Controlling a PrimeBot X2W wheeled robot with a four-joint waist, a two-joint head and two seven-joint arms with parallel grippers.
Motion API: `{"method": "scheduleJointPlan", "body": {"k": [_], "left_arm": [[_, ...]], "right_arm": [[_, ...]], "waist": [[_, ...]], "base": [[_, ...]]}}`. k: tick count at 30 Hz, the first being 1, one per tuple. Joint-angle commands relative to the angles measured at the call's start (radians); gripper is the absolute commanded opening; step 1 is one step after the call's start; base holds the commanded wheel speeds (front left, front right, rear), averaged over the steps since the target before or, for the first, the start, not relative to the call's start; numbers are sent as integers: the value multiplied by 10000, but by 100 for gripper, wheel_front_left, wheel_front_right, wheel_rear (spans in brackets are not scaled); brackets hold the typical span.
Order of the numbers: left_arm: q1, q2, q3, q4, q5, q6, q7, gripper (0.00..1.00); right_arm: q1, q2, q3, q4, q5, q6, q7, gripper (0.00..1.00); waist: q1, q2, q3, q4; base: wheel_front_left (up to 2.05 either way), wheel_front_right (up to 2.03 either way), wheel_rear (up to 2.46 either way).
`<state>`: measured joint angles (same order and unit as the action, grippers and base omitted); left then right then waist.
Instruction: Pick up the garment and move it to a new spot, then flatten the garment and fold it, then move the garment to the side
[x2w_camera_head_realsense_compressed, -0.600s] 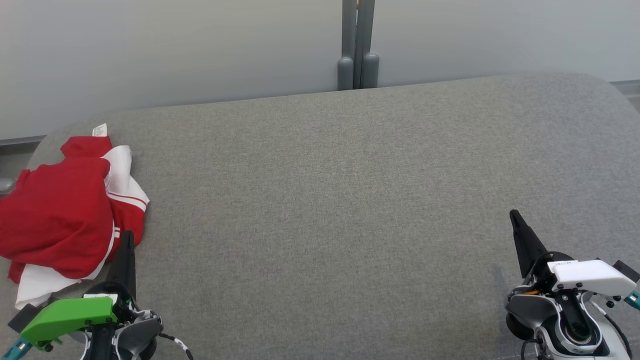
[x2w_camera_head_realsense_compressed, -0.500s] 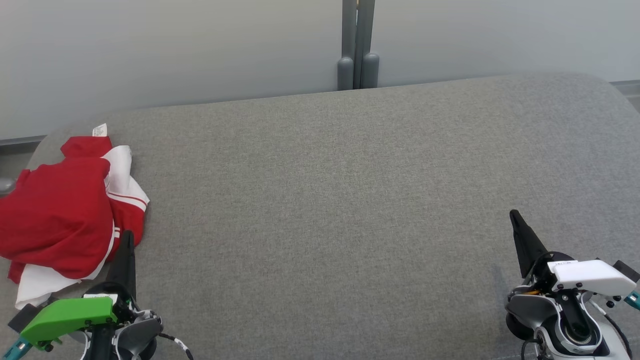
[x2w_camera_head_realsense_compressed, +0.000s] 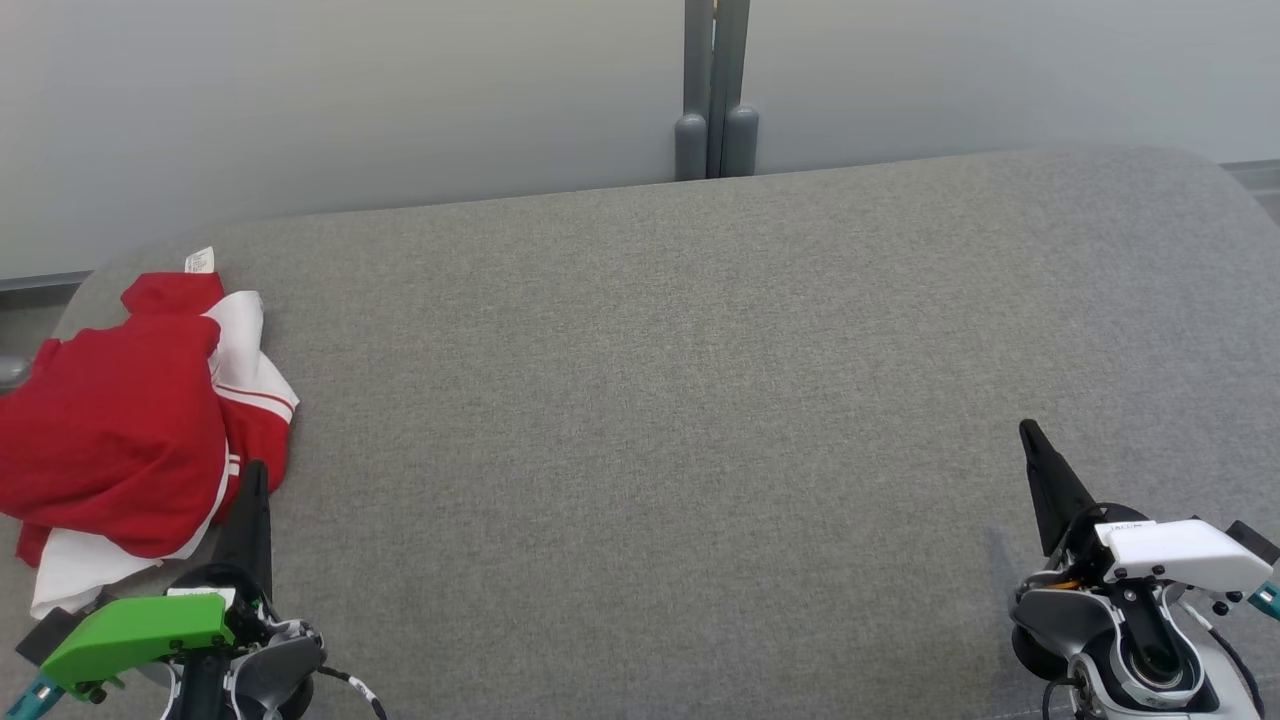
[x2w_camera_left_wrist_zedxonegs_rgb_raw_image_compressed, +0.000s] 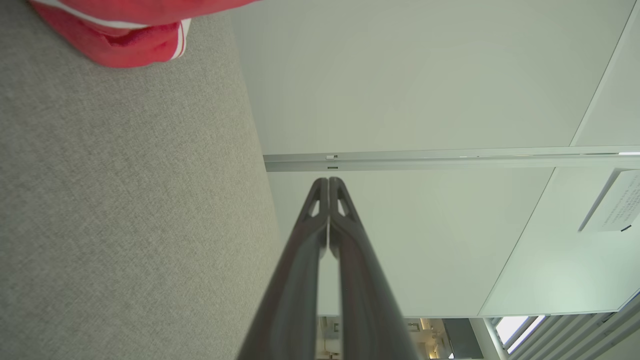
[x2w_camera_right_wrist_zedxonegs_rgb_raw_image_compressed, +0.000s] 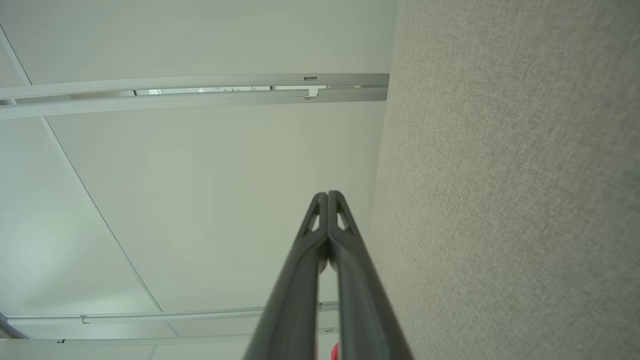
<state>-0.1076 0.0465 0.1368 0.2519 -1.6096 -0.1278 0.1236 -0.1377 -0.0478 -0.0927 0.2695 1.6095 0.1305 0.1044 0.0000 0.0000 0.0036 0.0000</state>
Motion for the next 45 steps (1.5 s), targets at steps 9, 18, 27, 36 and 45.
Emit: {"method": "scheduleJointPlan", "body": {"k": [9,18,27,36,45], "left_arm": [[-127,71,33,-35,-4,-67,42,0],[-127,71,33,-35,-4,-67,42,0],[-128,71,33,-35,-4,-67,42,0],[-128,71,33,-35,-4,-67,42,0],[120,-44,-22,155,2,17,-16,100]], "right_arm": [[88,-46,-19,-28,73,2,32,0],[88,-46,-19,-28,73,4,32,0],[88,-46,-19,-28,73,4,32,0],[88,-46,-19,-28,73,2,32,0],[75,46,18,159,-9,0,-1,100]], "waist": [[0,0,0,0],[0,0,0,0],[0,0,0,0],[0,0,0,0],[0,0,1,0]], "base": [[0,0,0],[0,0,0],[0,0,0],[0,0,0],[0,0,0]]}}
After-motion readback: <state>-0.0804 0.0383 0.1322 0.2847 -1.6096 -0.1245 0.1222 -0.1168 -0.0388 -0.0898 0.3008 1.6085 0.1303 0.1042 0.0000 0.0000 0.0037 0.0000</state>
